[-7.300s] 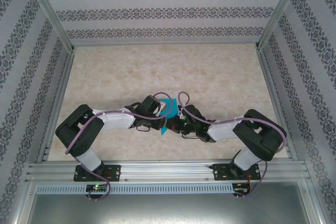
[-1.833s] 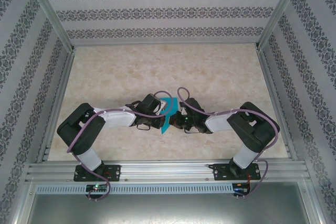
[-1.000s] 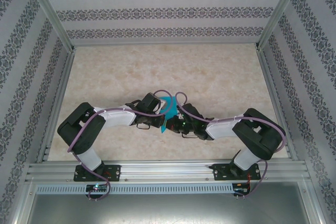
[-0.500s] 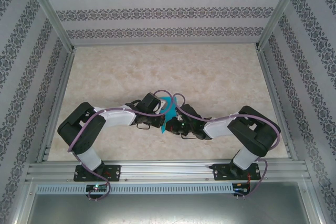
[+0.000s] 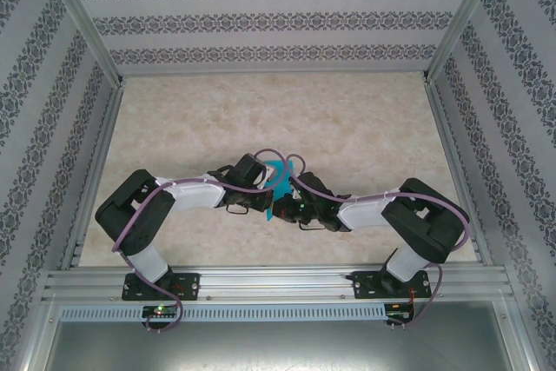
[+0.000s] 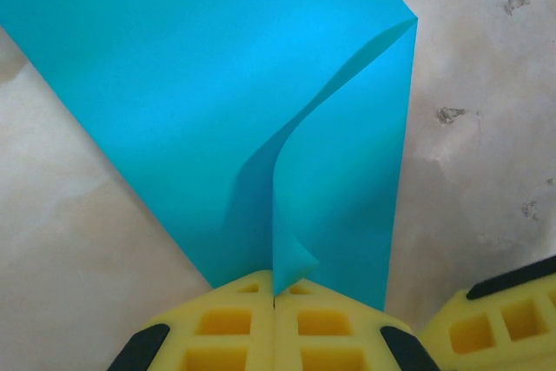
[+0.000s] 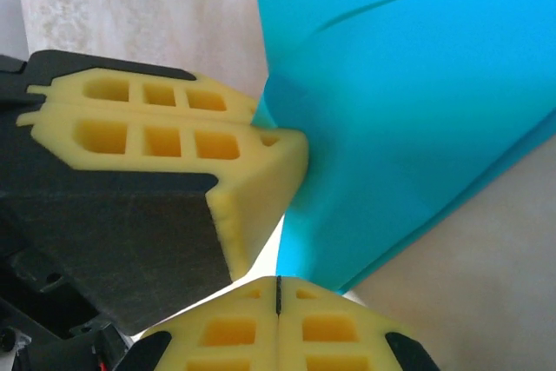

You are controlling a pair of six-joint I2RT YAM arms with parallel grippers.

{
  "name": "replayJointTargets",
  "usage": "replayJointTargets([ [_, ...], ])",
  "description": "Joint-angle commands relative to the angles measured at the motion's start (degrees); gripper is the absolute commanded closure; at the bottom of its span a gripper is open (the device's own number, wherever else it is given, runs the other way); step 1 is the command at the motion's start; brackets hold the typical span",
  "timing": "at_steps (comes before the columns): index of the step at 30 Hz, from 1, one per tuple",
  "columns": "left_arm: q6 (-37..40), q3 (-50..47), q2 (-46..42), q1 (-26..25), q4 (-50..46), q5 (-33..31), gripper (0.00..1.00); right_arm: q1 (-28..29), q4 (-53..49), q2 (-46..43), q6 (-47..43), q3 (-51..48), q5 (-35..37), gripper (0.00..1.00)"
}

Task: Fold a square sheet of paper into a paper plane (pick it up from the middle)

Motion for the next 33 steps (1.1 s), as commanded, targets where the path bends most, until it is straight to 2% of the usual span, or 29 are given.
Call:
replayJointTargets([
  [1,1.1,0.5,1.2,-0.6,-2.3,0.1,0.97,0.9,4.0,2.3,1.1,0.2,-1.2,1.00],
  [4,1.2,0.6,1.3,-0.6,-2.5,0.2,0.97,1.8,6.7,5.0,2.5,0.0,-1.3,1.00],
  [8,1.1,0.5,1.1,-0.6,-2.5,0.2,0.97,1.6,4.1,7.3,2.8,0.2,-0.1,1.00],
  [17,1.3,0.6,1.3,-0.6,-2.4,0.2,0.97,2.5,0.9,0.5,1.5,0.8,0.2,1.00],
  [28,1.3,0.7,1.2,-0.6,-2.4,0.2,0.97,3.7,2.2,7.5,3.4,2.0,0.2,1.00],
  [31,1.2,0.6,1.1,-0.6,-2.4,0.2,0.97,3.5,-2.8,6.4,2.0,3.2,1.1,1.00],
  [33,1.3,0.6,1.2,-0.6,-2.4,0.2,0.97,3.4,-2.3,4.3,1.6,2.8,0.7,1.00],
])
